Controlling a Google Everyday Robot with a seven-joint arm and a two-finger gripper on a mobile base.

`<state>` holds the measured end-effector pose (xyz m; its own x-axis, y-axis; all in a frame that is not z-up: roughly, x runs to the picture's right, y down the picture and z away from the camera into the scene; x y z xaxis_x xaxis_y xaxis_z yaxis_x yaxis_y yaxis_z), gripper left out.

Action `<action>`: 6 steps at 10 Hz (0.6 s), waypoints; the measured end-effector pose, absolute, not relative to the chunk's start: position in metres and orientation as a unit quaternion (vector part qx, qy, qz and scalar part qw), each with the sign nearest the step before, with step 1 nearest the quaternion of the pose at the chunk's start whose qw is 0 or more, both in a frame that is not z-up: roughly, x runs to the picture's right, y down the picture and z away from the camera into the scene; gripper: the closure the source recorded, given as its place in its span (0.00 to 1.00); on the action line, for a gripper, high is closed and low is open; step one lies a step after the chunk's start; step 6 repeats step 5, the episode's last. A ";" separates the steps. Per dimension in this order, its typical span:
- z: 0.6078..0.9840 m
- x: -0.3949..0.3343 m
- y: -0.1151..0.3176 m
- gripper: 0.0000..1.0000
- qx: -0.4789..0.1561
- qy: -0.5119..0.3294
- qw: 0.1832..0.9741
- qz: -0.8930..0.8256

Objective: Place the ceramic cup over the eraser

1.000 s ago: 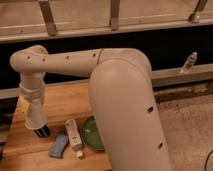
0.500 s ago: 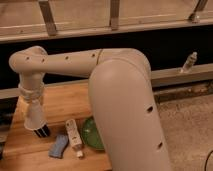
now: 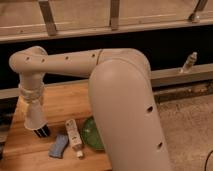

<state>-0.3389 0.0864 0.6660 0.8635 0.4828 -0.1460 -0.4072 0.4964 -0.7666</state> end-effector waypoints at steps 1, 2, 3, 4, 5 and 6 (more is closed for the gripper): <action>0.666 -0.339 0.086 0.20 -0.431 -0.044 0.864 0.257; 0.666 -0.339 0.086 0.20 -0.431 -0.044 0.864 0.258; 0.666 -0.339 0.086 0.20 -0.431 -0.044 0.864 0.258; 0.666 -0.339 0.086 0.20 -0.431 -0.044 0.864 0.258; 0.666 -0.339 0.086 0.20 -0.431 -0.044 0.864 0.258; 0.666 -0.339 0.086 0.20 -0.431 -0.044 0.864 0.258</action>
